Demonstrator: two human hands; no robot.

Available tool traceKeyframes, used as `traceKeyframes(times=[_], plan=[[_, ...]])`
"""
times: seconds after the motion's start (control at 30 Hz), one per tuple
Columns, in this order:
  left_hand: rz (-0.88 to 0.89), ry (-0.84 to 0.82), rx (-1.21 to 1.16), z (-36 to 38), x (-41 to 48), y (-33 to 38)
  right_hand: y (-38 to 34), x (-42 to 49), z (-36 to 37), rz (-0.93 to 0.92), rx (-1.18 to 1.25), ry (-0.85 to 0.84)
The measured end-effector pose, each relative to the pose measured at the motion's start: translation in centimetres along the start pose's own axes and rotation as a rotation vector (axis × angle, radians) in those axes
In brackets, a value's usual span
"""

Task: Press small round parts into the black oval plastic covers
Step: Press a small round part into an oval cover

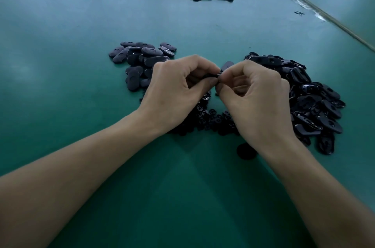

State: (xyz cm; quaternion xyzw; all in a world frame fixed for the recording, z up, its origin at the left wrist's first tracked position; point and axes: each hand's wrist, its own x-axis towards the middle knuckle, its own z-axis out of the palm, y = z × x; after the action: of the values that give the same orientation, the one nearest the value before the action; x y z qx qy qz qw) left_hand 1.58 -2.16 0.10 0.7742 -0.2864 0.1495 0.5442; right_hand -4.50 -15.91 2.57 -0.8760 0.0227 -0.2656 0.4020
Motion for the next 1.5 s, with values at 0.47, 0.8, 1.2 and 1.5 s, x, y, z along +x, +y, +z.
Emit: traceKeyframes(times=[0.47, 0.8, 1.2, 1.5], plan=[[0.015, -0.009, 0.009, -0.04, -0.19, 0.26, 0.21, 0.08, -0.09, 0.090, 0.042, 0.028], [0.060, 0.024, 0.189, -0.16, -0.43, 0.77, 0.25, -0.05, -0.02, 0.129, 0.163, -0.033], [-0.010, 0.069, -0.032, 0.01, -0.25, 0.58, 0.10, 0.07, -0.20, 0.123, 0.211, -0.023], [-0.071, -0.001, -0.158, -0.27, -0.09, 0.75, 0.51, 0.38, -0.43, 0.147, 0.184, -0.003]])
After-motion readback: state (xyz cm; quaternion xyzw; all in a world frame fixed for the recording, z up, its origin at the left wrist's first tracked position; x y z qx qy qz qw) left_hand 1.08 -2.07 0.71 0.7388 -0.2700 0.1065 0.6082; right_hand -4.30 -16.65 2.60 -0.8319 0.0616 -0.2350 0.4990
